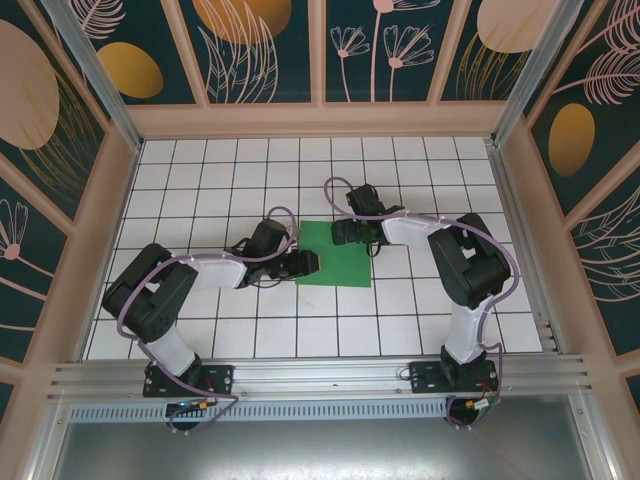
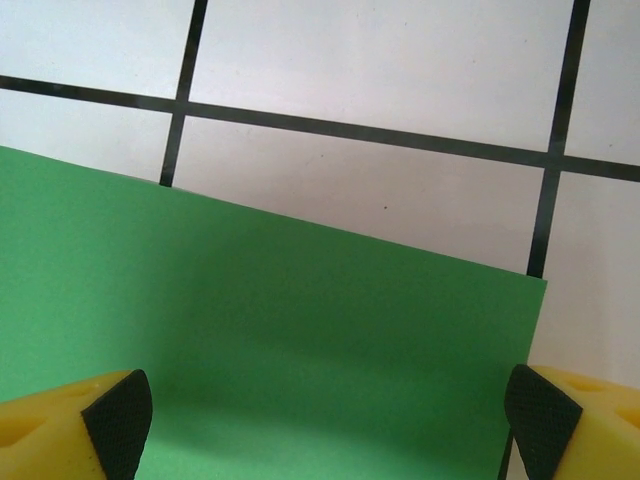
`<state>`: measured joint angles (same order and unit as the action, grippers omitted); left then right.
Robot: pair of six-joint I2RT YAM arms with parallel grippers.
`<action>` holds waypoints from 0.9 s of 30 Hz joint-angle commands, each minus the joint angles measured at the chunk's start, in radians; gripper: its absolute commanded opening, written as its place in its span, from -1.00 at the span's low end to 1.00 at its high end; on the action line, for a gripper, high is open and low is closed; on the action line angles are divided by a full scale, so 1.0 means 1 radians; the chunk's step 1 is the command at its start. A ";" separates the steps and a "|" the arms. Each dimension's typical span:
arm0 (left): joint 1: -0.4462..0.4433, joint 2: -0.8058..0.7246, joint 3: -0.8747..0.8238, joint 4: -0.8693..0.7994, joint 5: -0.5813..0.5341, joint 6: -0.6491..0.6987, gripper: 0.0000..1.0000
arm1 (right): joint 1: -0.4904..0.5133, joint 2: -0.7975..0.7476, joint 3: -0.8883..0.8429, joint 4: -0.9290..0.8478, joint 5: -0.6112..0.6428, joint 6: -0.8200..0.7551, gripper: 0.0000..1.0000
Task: Fold a paper plane with a square sheet of paper (fold left side to right side)
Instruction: Pick up the square sheet of paper from the center of the table.
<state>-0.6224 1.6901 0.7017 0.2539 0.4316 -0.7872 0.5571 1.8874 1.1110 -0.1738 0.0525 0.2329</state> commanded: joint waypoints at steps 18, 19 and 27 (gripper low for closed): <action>-0.013 0.105 0.054 -0.072 -0.059 0.025 -0.04 | 0.039 -0.065 -0.039 -0.045 -0.169 0.010 0.62; -0.013 0.100 0.052 -0.067 -0.063 0.023 -0.04 | 0.040 -0.066 -0.041 -0.051 -0.171 0.010 0.56; -0.014 0.053 0.049 -0.007 -0.069 -0.001 -0.04 | 0.043 -0.098 -0.064 -0.053 -0.212 -0.007 0.12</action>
<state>-0.6308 1.7527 0.7593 0.2386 0.4084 -0.7876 0.5957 1.8446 1.0676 -0.1913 -0.1162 0.2405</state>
